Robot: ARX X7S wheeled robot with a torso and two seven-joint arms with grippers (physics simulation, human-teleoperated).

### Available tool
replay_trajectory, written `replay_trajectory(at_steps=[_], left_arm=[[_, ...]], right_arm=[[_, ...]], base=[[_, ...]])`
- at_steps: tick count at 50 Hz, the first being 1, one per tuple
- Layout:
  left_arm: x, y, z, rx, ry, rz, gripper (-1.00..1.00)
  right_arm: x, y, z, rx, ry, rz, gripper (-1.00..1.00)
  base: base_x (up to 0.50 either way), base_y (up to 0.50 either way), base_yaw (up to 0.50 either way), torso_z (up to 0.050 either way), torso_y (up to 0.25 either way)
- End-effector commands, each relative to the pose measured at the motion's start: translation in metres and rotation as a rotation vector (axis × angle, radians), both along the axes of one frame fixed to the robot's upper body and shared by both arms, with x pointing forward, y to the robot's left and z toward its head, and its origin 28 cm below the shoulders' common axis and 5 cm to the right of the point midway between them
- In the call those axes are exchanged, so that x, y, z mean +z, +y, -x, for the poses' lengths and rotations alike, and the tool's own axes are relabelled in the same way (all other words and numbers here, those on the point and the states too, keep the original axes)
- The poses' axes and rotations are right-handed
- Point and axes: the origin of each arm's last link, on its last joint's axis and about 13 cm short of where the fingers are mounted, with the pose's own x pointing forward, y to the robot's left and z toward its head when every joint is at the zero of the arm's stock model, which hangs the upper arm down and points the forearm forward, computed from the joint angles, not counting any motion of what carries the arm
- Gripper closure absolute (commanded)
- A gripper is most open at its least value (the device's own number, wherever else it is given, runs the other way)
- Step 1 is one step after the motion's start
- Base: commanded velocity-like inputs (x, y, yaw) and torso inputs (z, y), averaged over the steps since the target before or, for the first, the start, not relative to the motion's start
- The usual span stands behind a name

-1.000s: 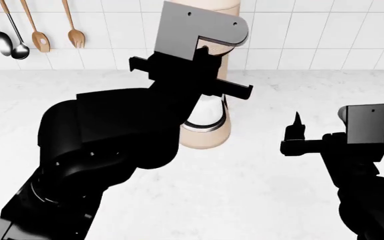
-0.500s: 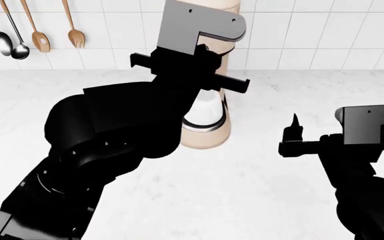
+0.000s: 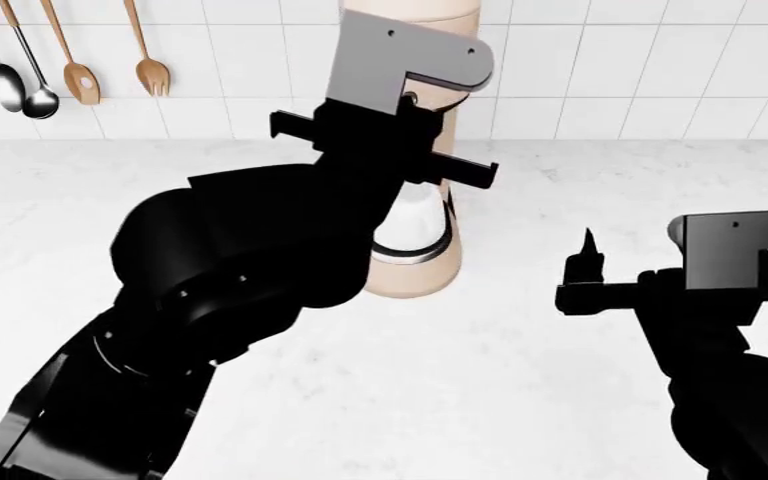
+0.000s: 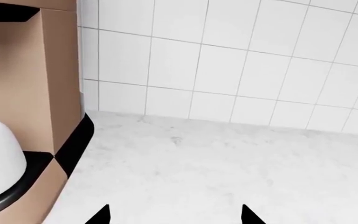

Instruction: Press the button on the coffee machine to serve coffee.

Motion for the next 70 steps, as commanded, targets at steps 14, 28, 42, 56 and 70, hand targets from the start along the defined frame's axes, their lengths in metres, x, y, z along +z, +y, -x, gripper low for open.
replay_trajectory(at_steps=[14,28,42,56,70], left_arm=[[-0.003,-0.002,-0.011,0.012,0.007,-0.012,1.0],[-0.006,-0.003,-0.017,0.016,0.018,-0.02,1.0],[-0.004,-0.005,-0.004,-0.01,0.005,-0.017,1.0],[0.007,0.011,0.029,-0.027,-0.049,0.01,1.0],[-0.007,0.06,0.031,-0.012,-0.038,0.108,1.0]], right_arm=[[-0.003,-0.001,-0.001,0.0,0.005,-0.006,-1.0],[-0.003,0.0,-0.001,0.001,0.005,-0.006,-1.0],[-0.005,0.0,-0.002,0.001,0.01,-0.009,-1.0],[-0.008,-0.001,0.002,-0.005,0.007,-0.018,-1.0],[-0.009,0.002,0.002,0.03,-0.009,-0.025,-1.0]], base=[[0.0,0.0,0.0,0.0,0.0],[0.0,0.0,0.0,0.0,0.0],[0.0,0.0,0.0,0.0,0.0],[0.0,0.0,0.0,0.0,0.0],[0.0,0.0,0.0,0.0,0.0]])
